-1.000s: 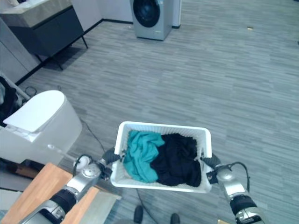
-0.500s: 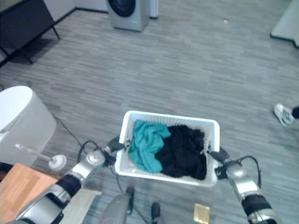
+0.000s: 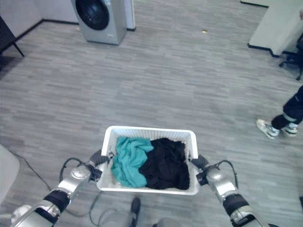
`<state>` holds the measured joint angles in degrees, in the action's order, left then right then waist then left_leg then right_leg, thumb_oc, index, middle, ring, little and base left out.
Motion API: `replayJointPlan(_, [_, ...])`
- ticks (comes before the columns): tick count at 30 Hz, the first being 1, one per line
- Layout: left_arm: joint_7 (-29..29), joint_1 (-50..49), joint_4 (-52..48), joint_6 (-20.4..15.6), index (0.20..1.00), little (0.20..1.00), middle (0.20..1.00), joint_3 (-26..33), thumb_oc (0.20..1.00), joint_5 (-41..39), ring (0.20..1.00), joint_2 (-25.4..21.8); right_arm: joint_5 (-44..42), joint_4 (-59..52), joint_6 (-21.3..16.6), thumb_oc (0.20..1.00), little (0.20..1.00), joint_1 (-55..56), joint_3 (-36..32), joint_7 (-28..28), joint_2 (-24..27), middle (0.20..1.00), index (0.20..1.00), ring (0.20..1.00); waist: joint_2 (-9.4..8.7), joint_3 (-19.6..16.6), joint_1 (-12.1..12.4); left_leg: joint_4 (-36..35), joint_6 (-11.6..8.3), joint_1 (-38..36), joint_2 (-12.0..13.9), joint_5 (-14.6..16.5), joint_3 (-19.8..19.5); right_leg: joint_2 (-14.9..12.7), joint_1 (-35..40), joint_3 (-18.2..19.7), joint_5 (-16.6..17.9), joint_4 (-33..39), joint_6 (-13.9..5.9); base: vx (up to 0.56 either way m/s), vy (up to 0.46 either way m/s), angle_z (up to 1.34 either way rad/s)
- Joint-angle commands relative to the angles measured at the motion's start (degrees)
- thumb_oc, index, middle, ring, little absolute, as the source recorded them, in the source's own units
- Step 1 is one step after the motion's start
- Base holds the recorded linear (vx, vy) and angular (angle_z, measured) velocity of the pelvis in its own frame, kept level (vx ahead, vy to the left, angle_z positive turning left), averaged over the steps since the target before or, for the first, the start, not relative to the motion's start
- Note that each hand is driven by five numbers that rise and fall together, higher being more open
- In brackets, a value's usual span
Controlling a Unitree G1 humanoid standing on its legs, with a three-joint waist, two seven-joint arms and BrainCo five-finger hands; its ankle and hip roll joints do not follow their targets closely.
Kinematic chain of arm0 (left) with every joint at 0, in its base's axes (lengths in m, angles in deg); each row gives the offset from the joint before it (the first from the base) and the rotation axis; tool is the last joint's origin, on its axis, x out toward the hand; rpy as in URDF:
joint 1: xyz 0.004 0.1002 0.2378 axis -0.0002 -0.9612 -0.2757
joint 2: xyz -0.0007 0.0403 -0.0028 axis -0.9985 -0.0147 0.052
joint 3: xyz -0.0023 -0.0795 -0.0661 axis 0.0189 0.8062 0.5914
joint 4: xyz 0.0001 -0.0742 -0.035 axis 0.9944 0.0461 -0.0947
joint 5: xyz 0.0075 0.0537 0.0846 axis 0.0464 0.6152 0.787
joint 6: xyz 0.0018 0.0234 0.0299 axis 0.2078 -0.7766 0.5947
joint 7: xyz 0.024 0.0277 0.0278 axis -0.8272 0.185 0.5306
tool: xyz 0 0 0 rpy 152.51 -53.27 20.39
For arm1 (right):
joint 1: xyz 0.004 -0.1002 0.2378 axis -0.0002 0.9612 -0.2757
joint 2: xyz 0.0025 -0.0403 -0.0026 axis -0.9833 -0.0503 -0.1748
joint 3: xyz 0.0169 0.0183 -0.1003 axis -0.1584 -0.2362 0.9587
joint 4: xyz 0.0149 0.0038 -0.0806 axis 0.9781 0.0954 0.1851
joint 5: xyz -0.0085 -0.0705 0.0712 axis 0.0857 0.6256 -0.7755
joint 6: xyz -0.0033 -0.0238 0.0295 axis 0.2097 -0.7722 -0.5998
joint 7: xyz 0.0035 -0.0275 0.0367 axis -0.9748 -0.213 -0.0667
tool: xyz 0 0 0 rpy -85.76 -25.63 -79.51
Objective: Grab the laundry basket,head to the washer,open it,put in the laundry and shut it.
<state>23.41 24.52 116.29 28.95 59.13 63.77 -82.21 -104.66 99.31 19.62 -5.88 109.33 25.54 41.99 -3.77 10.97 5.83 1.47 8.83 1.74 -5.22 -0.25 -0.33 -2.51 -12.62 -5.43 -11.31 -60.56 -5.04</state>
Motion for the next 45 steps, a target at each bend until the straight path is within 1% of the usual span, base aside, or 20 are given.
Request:
replayJointPlan(1, [-1.6,5.4,1.9,-1.6,0.2,0.2,0.2,2.2,0.2,1.2,0.2,-3.9,-3.8,-4.9,-8.2,0.2,0.2,-6.7,-0.9,-5.3,-1.1,0.2,0.2,0.2,2.17,-3.3,-1.6,2.7,-5.01,1.8,2.4,-1.0,-0.8,1.8,3.7,2.1,12.9,23.3,-2.74,0.38,0.002,0.78])
replayJointPlan(2, [-1.5,5.7,2.2,-1.5,0.2,0.2,0.2,2.2,0.2,1.5,0.2,-3.5,-4.0,-4.9,-8.0,0.2,0.2,-6.0,-1.2,-5.4,-0.7,0.2,0.2,0.2,2.57,-3.1,-3.1,1.9,-5.53,-0.4,2.1,-1.0,-2.6,2.6,1.8,1.8,11.4,27.5,-2.27,0.73,-0.035,0.94])
replayJointPlan(3, [-1.3,6.4,2.8,-1.5,0.2,0.2,0.2,2.0,0.2,1.8,0.2,-3.1,-4.3,-5.1,-7.7,0.2,0.2,-5.0,-1.8,-5.6,0.3,0.2,0.2,0.2,2.58,-3.3,-4.3,1.3,-6.68,-3.3,1.4,1.2,-4.4,1.3,-1.0,1.7,10.3,39.7,-2.08,0.56,-0.049,0.98])
replayJointPlan(4, [-1.3,6.4,2.9,-1.6,0.2,0.2,0.2,2.0,0.2,1.8,0.2,-3.0,-4.3,-5.1,-7.7,0.2,0.2,-5.0,-1.8,-5.6,0.4,0.2,0.2,0.2,2.82,-3.1,-4.6,1.2,-6.72,-3.7,1.6,1.4,-4.7,1.4,-0.3,1.4,10.2,40.1,-2.05,0.53,-0.076,1.27])
replayJointPlan(8, [-1.0,8.2,5.2,-1.5,0.2,0.2,0.2,1.7,0.2,4.3,0.2,-1.3,-5.1,-5.4,-7.0,0.2,0.2,-3.1,-3.3,-6.0,1.7,0.2,0.2,0.2,2.81,-2.8,-6.2,2.3,-8.24,-9.4,0.8,7.1,-8.4,-1.4,-3.9,4.6,16.4,61.1,-4.33,0.51,-0.11,1.06])
replayJointPlan(12, [-0.7,8.6,6.0,-1.5,0.2,0.2,0.2,1.2,0.2,5.9,0.2,-0.9,-5.1,-6.0,-6.6,0.2,0.2,-0.2,-4.7,-6.7,2.4,0.2,0.2,0.2,1.89,-5.1,-7.6,3.4,-9.73,-15.9,1.4,9.7,-9.9,-1.4,-2.4,3.7,19.5,62.2,-4.81,0.58,-0.188,0.52])
replayJointPlan(14, [-0.4,8.8,6.8,-1.7,0.2,0.2,0.2,0.9,0.2,6.0,0.2,-0.4,-5.0,-5.9,-6.6,0.2,0.2,0.1,-4.9,-7.1,2.9,0.2,0.2,0.2,2.7,-6.7,-8.4,7.6,-11.43,-16.8,3.3,7.6,-9.9,-0.2,-1.0,3.9,20.5,58.8,-3.96,0.59,-0.263,0.62])
replayJointPlan(15, [-0.6,9.6,8.1,-1.7,0.2,0.2,0.2,0.3,0.2,5.9,0.2,-0.3,-5.3,-5.3,-6.9,0.2,0.2,-0.4,-4.7,-6.7,3.2,0.2,0.2,0.2,3.08,-7.1,-9.0,12.6,-12.76,-15.6,4.8,3.5,-9.1,0.9,0.0,3.5,19.9,57.2,-3.14,0.64,-0.397,0.37])
replayJointPlan(16, [-0.5,10.0,8.0,-1.3,0.2,0.2,0.2,0.2,0.2,4.9,0.2,-0.8,-6.8,-5.0,-6.9,0.2,0.2,-0.7,-4.9,-5.9,3.2,0.2,0.2,0.2,2.54,-7.1,-9.1,27.0,-12.94,-10.0,8.5,-3.7,-3.6,1.1,3.5,2.2,17.7,55.8,-0.62,0.45,-0.321,0.16])
replayJointPlan(21, [-1.0,12.8,9.4,-1.1,0.2,0.2,0.2,0.0,0.2,2.2,0.2,-1.0,-8.5,-5.1,-7.6,0.2,0.2,-3.5,-3.3,-4.4,3.4,0.2,0.2,0.2,1.04,-4.8,-7.0,43.7,-11.53,2.1,13.1,-7.9,1.4,2.8,9.4,1.0,14.3,55.6,3.16,0.3,-0.319,0.05])
replayJointPlan(22, [-1.4,14.3,9.2,-0.8,0.2,0.2,0.2,-1.0,0.2,1.3,0.2,-0.5,-8.9,-4.5,-7.3,0.2,0.2,-4.4,-2.7,-3.4,3.4,0.2,0.2,0.2,0.48,-3.8,-5.9,39.6,-11.25,7.0,16.0,-5.7,5.7,2.7,12.0,0.2,12.4,56.0,3.64,0.38,-0.258,-0.15])
replayJointPlan(24, [-1.6,15.1,9.2,-1.0,0.2,0.2,0.2,-1.2,0.2,0.8,0.2,0.0,-8.6,-3.8,-7.6,0.2,0.2,-5.1,-2.1,-3.2,3.1,0.2,0.2,0.2,0.68,-3.3,-4.6,31.2,-11.74,9.4,15.5,-4.1,8.2,2.9,14.2,0.0,10.8,56.3,3.4,0.41,-0.069,-0.02])
replayJointPlan(25, [-1.8,15.2,8.9,-1.2,0.2,0.2,0.2,-0.8,0.2,0.6,0.2,-0.2,-8.0,-3.0,-7.8,0.2,0.2,-5.9,-1.6,-3.2,2.8,0.2,0.2,0.2,1.44,-3.3,-3.3,15.2,-12.17,9.9,14.8,-5.0,9.7,3.1,16.7,-0.4,9.2,56.8,2.49,0.32,0.033,-0.17])
replayJointPlan(26, [-1.8,15.2,8.9,-1.2,0.2,0.2,0.2,-0.8,0.2,0.6,0.2,-0.2,-8.0,-2.9,-7.8,0.2,0.2,-5.9,-1.6,-3.2,2.8,0.2,0.2,0.2,1.32,-3.3,-3.3,14.6,-12.15,9.6,14.6,-5.3,9.9,2.9,16.6,-0.3,9.3,56.9,2.48,0.39,0.07,-0.14])
replayJointPlan(29, [-1.7,14.4,8.8,-1.4,0.2,0.2,0.2,-0.5,0.2,-0.1,0.2,-0.5,-7.2,1.3,-8.3,0.2,0.2,-8.7,0.5,-3.3,1.0,0.2,0.2,0.2,2.89,-3.2,-0.4,-3.5,-13.43,11.2,13.0,-8.8,6.6,4.2,19.9,0.3,6.1,56.3,2.18,0.31,0.057,-0.29])
replayJointPlan(37, [-2.6,10.1,7.0,-2.5,0.2,0.2,0.2,1.6,0.2,-1.8,0.2,-1.5,-7.3,5.0,-8.4,0.2,0.2,-12.7,4.5,-3.9,-4.9,0.2,0.2,0.2,3.51,-5.6,3.3,-6.5,-13.13,11.3,11.9,-11.7,3.0,4.3,26.2,4.7,-0.4,52.2,1.76,0.46,0.141,-0.49])
replayJointPlan(39, [-2.8,9.6,6.6,-2.8,0.2,0.2,0.2,1.3,0.2,-1.9,0.2,-2.1,-7.7,5.1,-8.7,0.2,0.2,-12.1,4.1,-4.0,-5.6,0.2,0.2,0.2,2.74,-7.0,4.1,-4.7,-12.54,10.4,10.3,-12.5,2.5,2.7,27.1,5.4,1.2,50.4,0.32,0.53,0.278,-0.51])
replayJointPlan(42, [-3.0,9.3,6.4,-2.9,0.2,0.2,0.2,0.6,0.2,-1.3,0.2,-2.6,-8.9,4.8,-9.4,0.2,0.2,-9.2,1.9,-3.7,-5.7,0.2,0.2,0.2,0.32,-7.8,4.3,2.9,-10.1,11.3,6.4,-8.9,3.9,-0.9,24.9,5.8,14.9,41.3,-4.29,0.45,0.277,-0.25])
replayJointPlan(44, [-2.9,9.3,6.7,-2.6,0.2,0.2,0.2,0.4,0.2,-0.8,0.2,-2.5,-9.3,5.2,-9.4,0.2,0.2,-8.6,1.3,-3.9,-6.0,0.2,0.2,0.2,0.26,-8.1,4.0,3.4,-8.77,10.1,5.3,-7.1,3.8,-1.5,23.1,5.9,17.4,37.1,-4.97,0.38,0.286,0.12])
replayJointPlan(45, [-2.6,9.5,6.0,-2.4,0.2,0.2,0.2,-0.2,0.2,-0.5,0.2,-2.3,-9.4,5.8,-9.8,0.2,0.2,-8.0,0.1,-3.6,-5.8,0.2,0.2,0.2,0.77,-7.8,3.1,3.7,-6.94,8.0,3.9,-4.8,3.0,-0.8,19.8,6.5,24.0,27.1,-5.88,0.32,0.24,0.26])
